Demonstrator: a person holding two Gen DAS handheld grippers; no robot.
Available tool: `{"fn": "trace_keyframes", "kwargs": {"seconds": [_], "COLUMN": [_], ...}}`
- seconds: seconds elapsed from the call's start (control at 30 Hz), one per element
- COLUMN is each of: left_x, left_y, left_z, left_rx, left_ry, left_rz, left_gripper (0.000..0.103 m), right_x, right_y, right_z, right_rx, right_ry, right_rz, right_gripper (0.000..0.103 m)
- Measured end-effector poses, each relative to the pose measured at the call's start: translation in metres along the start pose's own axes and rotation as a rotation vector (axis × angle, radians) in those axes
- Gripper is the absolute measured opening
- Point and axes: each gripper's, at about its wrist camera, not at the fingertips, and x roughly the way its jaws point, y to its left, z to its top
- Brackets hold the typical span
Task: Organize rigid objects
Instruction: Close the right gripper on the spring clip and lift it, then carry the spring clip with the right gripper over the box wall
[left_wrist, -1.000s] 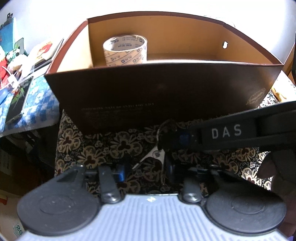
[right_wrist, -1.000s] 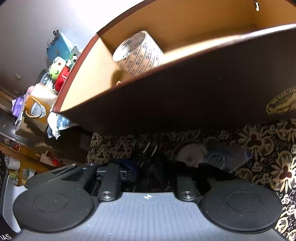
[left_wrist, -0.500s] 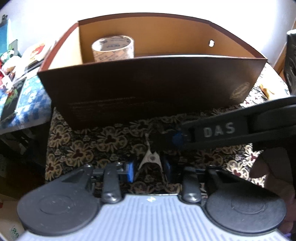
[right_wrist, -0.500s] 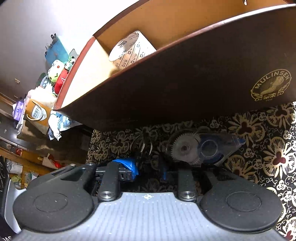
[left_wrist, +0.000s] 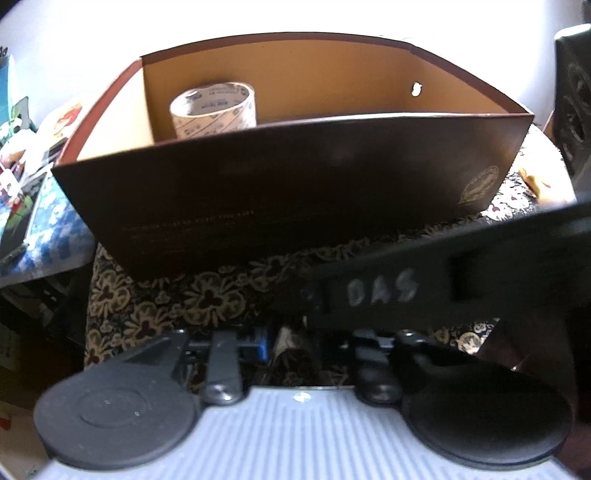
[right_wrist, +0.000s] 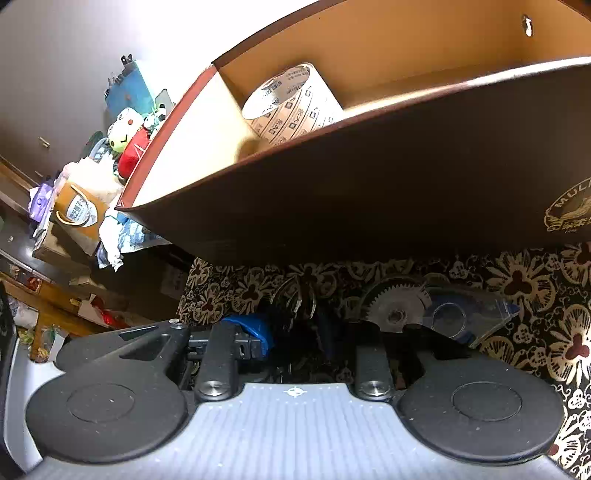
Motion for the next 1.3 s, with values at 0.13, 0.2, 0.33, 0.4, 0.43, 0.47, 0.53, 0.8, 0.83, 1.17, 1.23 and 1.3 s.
{"fn": "trace_keyframes", "kwargs": {"seconds": [0.13,0.2,0.33,0.4,0.43,0.47,0.53,0.8,0.83,1.17,1.23,1.3], "left_x": [-0.001,-0.003,-0.022,-0.034,-0.041,-0.047,-0.06,-0.1,-0.104,-0.108,-0.101,-0.09], "left_y": [0.01,0.009,0.006,0.004,0.003,0.001,-0.004,-0.034,-0.036,-0.035,-0.03,-0.022], "left_z": [0.003,0.003,0.005,0.008,0.01,0.012,0.017,0.044,0.048,0.114,0.13,0.147], "left_rx": [-0.056,-0.063,-0.044,-0.033,-0.025,-0.015,0.011,0.116,0.12,0.124,0.115,0.1], "left_ry": [0.018,0.02,-0.009,-0.023,-0.031,-0.042,-0.067,-0.194,-0.208,-0.314,-0.319,-0.317], "left_rz": [-0.028,-0.033,-0.055,-0.087,-0.104,-0.12,-0.148,-0.235,-0.244,-0.25,-0.239,-0.232], "left_gripper": [0.011,0.011,0.011,0.011,0.011,0.011,0.011,0.011,0.011,0.011,0.011,0.011], "right_x": [-0.002,-0.009,-0.036,-0.053,-0.062,-0.071,-0.088,-0.143,-0.147,-0.145,-0.138,-0.127], "right_y": [-0.006,-0.006,-0.004,-0.003,-0.002,-0.001,0.001,0.005,0.004,0.011,0.009,0.006], "right_z": [0.002,0.004,0.007,0.008,0.008,0.009,0.009,0.016,0.019,0.087,0.103,0.121], "right_rx": [0.037,0.044,0.051,0.055,0.053,0.052,0.048,0.057,0.055,-0.042,-0.055,-0.068], "right_ry": [0.024,0.021,-0.003,-0.024,-0.039,-0.055,-0.09,-0.252,-0.268,-0.352,-0.345,-0.327], "right_rz": [0.03,0.043,0.059,0.063,0.064,0.062,0.053,0.019,0.02,0.031,0.032,0.033], "right_gripper": [0.007,0.007,0.006,0.006,0.006,0.006,0.005,0.006,0.006,0.006,0.006,0.006]}}
